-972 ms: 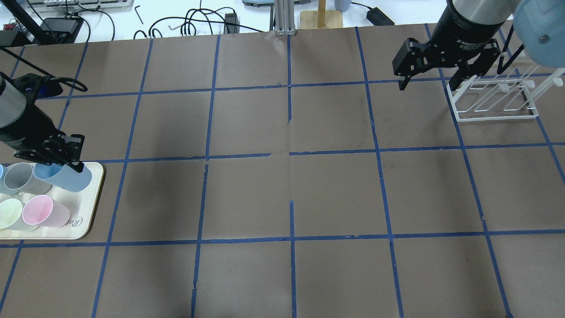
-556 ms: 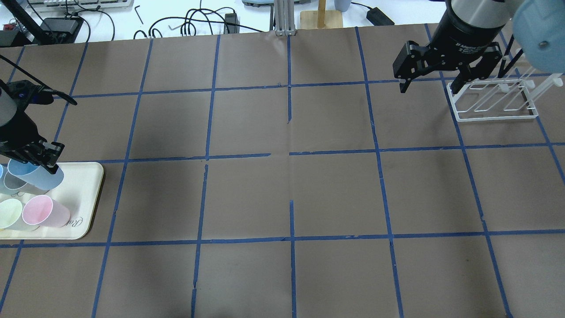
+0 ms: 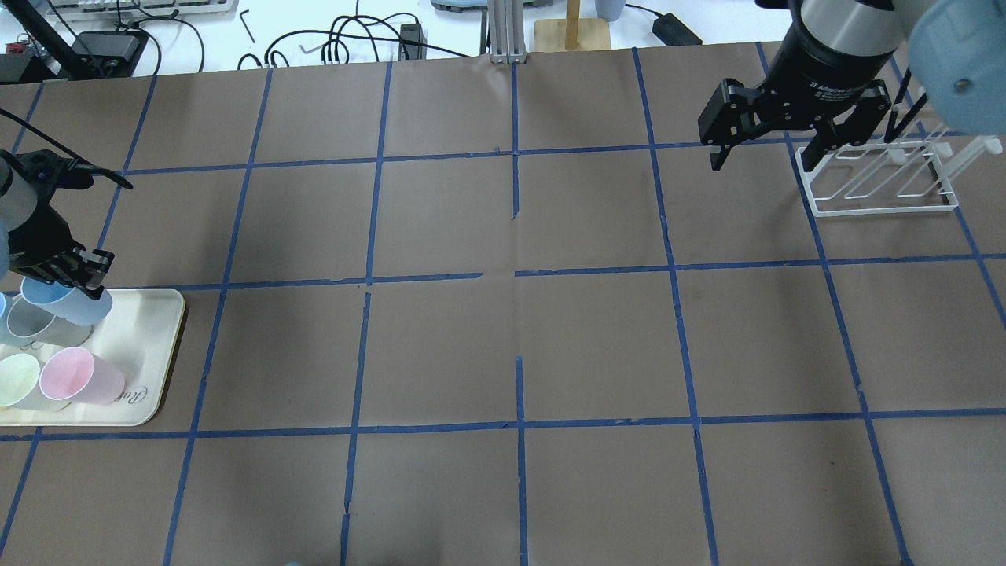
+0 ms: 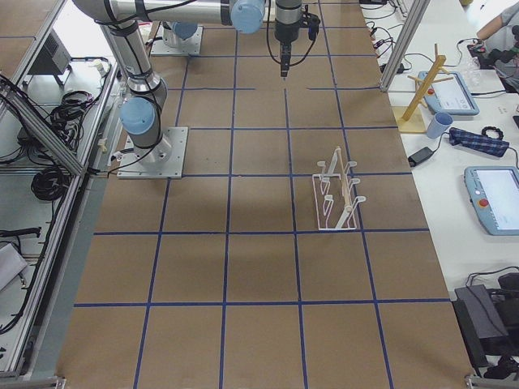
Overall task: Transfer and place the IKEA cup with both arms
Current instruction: 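Carry the cup with the left gripper and lower it onto the white tray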
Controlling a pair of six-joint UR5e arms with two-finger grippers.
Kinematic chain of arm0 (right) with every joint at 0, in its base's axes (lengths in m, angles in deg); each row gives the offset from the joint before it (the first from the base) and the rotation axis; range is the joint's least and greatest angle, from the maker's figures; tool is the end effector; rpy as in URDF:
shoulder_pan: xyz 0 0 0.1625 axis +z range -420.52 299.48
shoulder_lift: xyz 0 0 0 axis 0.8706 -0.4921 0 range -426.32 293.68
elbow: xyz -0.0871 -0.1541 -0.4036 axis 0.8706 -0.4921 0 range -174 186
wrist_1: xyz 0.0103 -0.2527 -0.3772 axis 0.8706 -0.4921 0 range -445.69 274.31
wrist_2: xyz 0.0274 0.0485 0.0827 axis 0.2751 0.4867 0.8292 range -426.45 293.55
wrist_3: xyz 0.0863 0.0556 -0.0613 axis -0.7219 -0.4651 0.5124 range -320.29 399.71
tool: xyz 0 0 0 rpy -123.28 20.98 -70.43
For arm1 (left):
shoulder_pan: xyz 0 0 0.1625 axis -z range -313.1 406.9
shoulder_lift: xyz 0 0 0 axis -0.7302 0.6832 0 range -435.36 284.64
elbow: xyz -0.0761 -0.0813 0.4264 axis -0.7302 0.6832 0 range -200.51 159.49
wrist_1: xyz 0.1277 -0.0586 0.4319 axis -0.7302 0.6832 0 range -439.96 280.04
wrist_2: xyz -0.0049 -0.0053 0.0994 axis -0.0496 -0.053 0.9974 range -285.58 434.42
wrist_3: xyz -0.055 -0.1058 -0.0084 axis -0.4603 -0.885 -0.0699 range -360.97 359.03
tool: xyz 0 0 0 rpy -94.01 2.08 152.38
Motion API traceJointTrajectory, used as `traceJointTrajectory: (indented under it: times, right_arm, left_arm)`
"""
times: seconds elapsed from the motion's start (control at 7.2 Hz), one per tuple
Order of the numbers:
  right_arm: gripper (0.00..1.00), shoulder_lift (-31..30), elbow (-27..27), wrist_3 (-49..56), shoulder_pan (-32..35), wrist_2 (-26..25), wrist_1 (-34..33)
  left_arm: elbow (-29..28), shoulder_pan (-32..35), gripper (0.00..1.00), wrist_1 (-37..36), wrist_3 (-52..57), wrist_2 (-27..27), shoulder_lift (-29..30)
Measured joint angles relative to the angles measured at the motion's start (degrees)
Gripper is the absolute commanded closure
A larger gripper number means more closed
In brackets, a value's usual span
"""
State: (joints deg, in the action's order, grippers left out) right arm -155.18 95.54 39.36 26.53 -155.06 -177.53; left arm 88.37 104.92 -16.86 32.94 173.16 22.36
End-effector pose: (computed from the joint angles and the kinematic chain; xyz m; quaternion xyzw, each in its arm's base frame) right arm 0.1080 -0.5512 0.4804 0.0287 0.9995 -0.0104 0.0119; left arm 0.1924 -0.5255 0.2871 0.0165 0.9970 0.0393 0.0654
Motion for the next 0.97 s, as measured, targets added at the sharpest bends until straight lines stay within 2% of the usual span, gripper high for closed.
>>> traceJointTrajectory:
  times: [0.28,0.97]
  right_arm:
    - [0.0,0.0,0.0,0.3,-0.3,0.0,0.0]
    - [0.0,0.1,-0.1,0.5,-0.4,0.3,-0.1]
  left_arm:
    - [0.6,-1.5,1.0,-1.4,0.2,-1.8,2.5]
    - [0.5,-1.8,1.0,-7.6,0.1,-1.8,8.2]
